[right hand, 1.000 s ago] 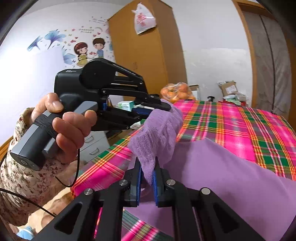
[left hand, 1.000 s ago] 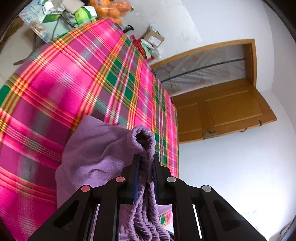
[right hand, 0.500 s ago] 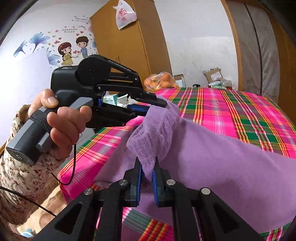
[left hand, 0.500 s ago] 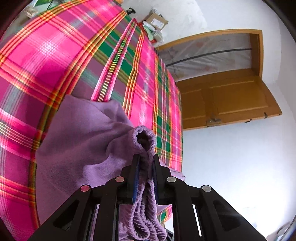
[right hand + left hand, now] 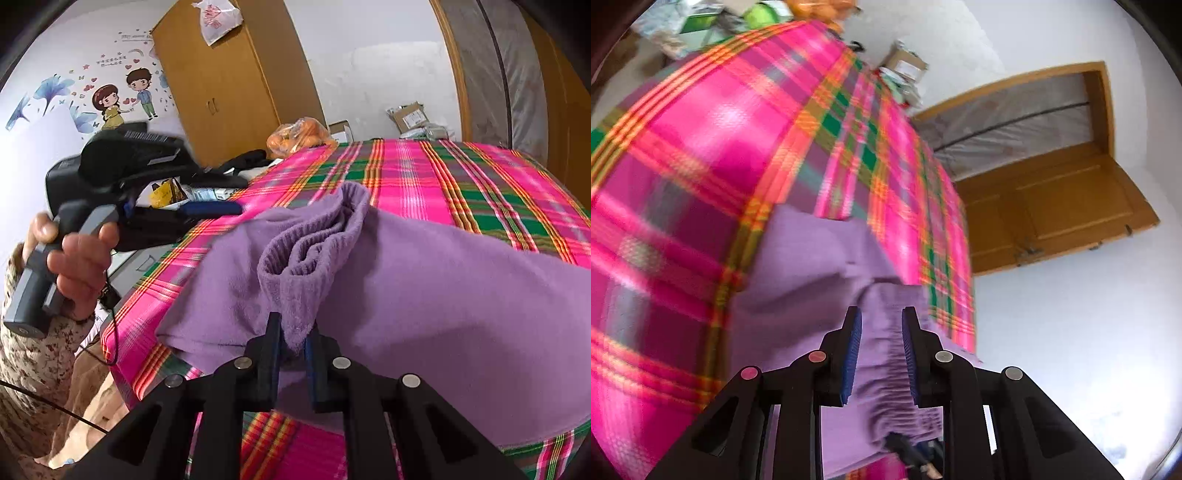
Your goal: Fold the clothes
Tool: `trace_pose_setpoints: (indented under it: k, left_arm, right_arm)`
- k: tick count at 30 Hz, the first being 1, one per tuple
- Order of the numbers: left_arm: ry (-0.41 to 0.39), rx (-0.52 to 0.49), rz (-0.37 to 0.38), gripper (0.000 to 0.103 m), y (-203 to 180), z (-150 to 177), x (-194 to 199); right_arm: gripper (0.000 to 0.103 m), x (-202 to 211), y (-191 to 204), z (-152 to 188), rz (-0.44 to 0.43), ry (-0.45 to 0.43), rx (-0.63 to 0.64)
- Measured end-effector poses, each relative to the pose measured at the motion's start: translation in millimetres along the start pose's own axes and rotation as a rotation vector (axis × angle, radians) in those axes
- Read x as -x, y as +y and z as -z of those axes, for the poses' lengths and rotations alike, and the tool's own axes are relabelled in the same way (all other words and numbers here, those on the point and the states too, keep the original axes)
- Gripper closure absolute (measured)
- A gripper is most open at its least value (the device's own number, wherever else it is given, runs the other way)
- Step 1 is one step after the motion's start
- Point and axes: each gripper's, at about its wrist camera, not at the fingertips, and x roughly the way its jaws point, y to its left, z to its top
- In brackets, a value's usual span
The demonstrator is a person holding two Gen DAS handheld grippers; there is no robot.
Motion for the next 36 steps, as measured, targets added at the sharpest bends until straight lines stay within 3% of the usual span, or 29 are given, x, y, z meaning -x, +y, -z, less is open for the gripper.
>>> trace_pose_setpoints:
  k: [5,11,18,22,24,27,30,32,36]
  left_arm:
    - [-0.033,-0.019,-0.064,0.078,17,10,11]
    - [-0.028,-0.020,-0.084,0.078,33,17,16]
    - [0.007,-0.016,-0.095,0.078,42,21,9]
    - [0.012,-0.006,-0.086,0.078,46,19,7]
    - [0.014,-0.002,-0.089,0.078,49,17,6]
    - [0.024,0.002,-0.090,0.078,52,16,3]
    - [0.029,0.007,-0.086,0.078,55,15,3]
    - [0.028,0.011,-0.085,0.078,57,15,5]
    - [0.033,0.016,-0.080,0.078,59,15,7]
  right_arm:
    - [0.070,1,-36,6,-0.100,0.048,-0.181]
    - [0.051,15,-76,-1,-0.197,-0.009,-0.336]
    - [0.048,-8,-84,-26,-0.267,0.049,-0.363]
    - [0.047,-12,-81,-39,-0.188,0.027,-0.351]
    - [0.046,-12,-79,-42,-0.223,0.017,-0.350]
    - [0.046,-27,-68,-45,-0.235,0.095,-0.313]
    - [0.051,-36,-54,-44,-0.223,0.126,-0.263]
    - [0.083,-36,-44,-44,-0.205,0.129,-0.206]
    - [0.087,-20,-34,-52,-0.178,0.084,-0.122]
